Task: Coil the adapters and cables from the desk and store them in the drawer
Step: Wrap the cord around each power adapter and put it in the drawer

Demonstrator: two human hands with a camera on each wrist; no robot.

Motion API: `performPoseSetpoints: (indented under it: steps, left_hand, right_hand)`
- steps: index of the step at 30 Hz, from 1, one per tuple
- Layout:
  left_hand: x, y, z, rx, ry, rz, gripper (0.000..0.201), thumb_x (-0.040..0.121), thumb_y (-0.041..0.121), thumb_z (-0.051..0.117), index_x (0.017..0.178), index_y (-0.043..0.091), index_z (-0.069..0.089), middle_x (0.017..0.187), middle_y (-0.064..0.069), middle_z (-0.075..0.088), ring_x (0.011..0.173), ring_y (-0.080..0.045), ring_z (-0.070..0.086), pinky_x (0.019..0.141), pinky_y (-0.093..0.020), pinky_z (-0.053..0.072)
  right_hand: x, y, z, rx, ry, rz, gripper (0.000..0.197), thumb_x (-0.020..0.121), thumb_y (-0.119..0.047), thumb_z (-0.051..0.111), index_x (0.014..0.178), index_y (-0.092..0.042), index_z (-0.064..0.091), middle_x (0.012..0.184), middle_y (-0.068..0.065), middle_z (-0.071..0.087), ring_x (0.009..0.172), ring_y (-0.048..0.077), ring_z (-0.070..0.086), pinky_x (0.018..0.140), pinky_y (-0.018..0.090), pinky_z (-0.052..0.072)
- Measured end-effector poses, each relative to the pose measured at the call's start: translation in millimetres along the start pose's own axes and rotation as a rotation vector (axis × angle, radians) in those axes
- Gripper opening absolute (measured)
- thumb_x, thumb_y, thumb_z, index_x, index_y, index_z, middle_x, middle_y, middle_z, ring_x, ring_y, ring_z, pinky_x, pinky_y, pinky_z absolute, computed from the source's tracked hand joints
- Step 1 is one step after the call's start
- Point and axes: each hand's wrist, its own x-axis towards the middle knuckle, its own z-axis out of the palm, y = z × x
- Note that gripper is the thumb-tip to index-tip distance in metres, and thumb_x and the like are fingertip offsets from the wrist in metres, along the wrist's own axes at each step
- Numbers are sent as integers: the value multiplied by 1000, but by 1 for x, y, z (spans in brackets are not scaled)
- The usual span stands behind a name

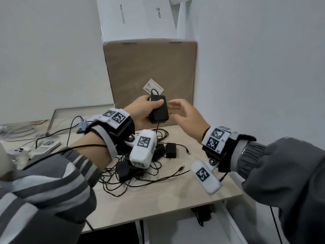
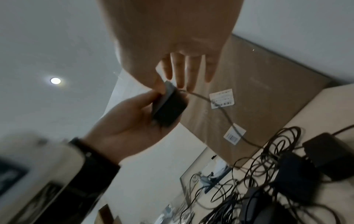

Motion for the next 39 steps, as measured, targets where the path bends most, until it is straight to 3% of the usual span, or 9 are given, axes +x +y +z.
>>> performPoseSetpoints:
  steps: [3,7,11,14,24,30,35,37,39]
  left_hand:
    - [-5,9,-26,68,-109,48,23,95,9,53,118,9,53,100,-10,66,84,-19,68,61,-32,58]
    - [-6,23,-51,124,-277,132,21,90,12,59,111,14,55,106,-9,68,97,-19,68,83,-36,57]
    - [2,36,-65,114,-259,226,31,86,18,62,115,16,52,113,-11,68,110,-25,63,92,-43,53]
    - [9,46,-71,159,-160,264,29,91,17,59,118,16,50,116,-11,66,111,-24,63,86,-39,55]
    - [28,72,-90,99,290,372,44,87,23,68,123,4,49,117,-13,63,103,-23,66,82,-41,58]
    - [29,52,-84,-55,357,277,29,92,27,63,113,10,54,96,-9,64,79,-19,65,62,-34,60]
    - [28,31,-82,-65,322,-48,28,91,32,62,96,6,54,80,-11,63,61,-21,65,45,-28,55]
    - [25,22,-82,-40,270,-163,21,91,24,62,91,5,55,75,-13,65,59,-22,67,56,-29,58]
    - [23,13,-82,-2,200,-247,17,90,18,61,94,2,55,83,-16,63,79,-27,63,86,-36,54]
  right_hand:
    - [20,7,-7,-134,-101,91,61,89,-2,55,143,-23,36,143,-1,43,94,17,63,82,25,51]
    - [45,4,10,-3,-366,139,55,91,6,53,142,-8,38,129,2,52,65,-10,59,50,5,40]
    - [64,6,38,-5,-433,155,26,91,-3,58,117,-8,55,95,-1,59,61,-1,54,46,7,38]
    - [81,6,48,12,-462,198,8,95,-6,53,91,-13,51,94,7,67,54,7,58,38,16,34]
    - [183,-118,-16,153,222,-236,16,96,-4,50,85,-16,45,81,9,68,63,12,70,59,19,54]
    - [170,-99,-8,-54,180,-212,21,92,-10,57,77,-23,49,66,0,66,47,3,62,46,16,46]
    - [148,-53,-5,-331,117,-79,7,91,-26,59,85,-26,61,60,-11,63,51,-12,54,46,5,33]
    - [143,-39,-3,-304,88,-10,11,91,-25,58,80,-26,62,62,-11,62,56,-5,55,52,9,38]
    - [141,-29,-1,-261,89,57,18,89,-21,59,72,-25,60,59,-9,61,53,1,56,59,19,45]
